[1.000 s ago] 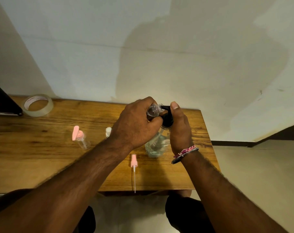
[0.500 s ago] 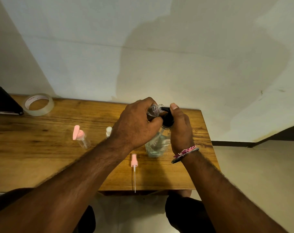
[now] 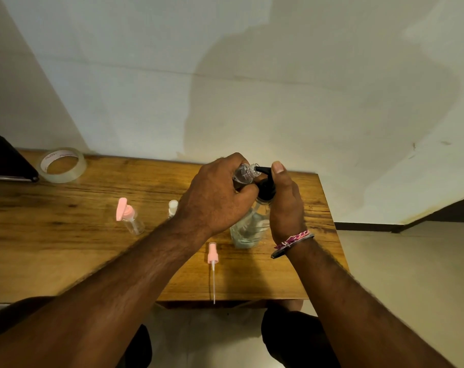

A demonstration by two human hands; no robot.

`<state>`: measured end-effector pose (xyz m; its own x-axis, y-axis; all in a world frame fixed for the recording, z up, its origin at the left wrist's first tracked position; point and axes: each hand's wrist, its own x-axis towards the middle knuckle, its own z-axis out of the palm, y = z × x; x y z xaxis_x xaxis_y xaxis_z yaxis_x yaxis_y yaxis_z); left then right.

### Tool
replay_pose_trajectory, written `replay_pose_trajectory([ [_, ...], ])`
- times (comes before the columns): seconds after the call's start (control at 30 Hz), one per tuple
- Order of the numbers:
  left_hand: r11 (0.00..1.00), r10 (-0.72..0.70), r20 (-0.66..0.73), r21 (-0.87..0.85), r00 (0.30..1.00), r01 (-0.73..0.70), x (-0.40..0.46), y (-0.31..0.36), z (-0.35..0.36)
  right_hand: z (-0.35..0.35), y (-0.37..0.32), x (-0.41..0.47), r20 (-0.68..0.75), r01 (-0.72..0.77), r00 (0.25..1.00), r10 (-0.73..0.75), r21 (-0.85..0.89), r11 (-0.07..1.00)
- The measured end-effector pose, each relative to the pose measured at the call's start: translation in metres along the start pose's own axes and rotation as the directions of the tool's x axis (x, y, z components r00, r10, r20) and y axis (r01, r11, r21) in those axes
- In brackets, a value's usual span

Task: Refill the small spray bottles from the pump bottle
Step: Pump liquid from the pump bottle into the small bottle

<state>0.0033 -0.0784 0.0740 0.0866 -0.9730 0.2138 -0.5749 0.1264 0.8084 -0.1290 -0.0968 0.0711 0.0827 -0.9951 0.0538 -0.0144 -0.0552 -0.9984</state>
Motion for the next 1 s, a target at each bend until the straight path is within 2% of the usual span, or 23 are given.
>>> replay_pose_trajectory([
  [1.0, 1.0, -0.022, 0.015, 0.008, 1.0, 0.022, -0.0011, 0.0018, -0.0001, -0.0034, 0.0052, 0.0035, -0.022, -0.005, 1.0, 0.005, -0.005, 1.0],
])
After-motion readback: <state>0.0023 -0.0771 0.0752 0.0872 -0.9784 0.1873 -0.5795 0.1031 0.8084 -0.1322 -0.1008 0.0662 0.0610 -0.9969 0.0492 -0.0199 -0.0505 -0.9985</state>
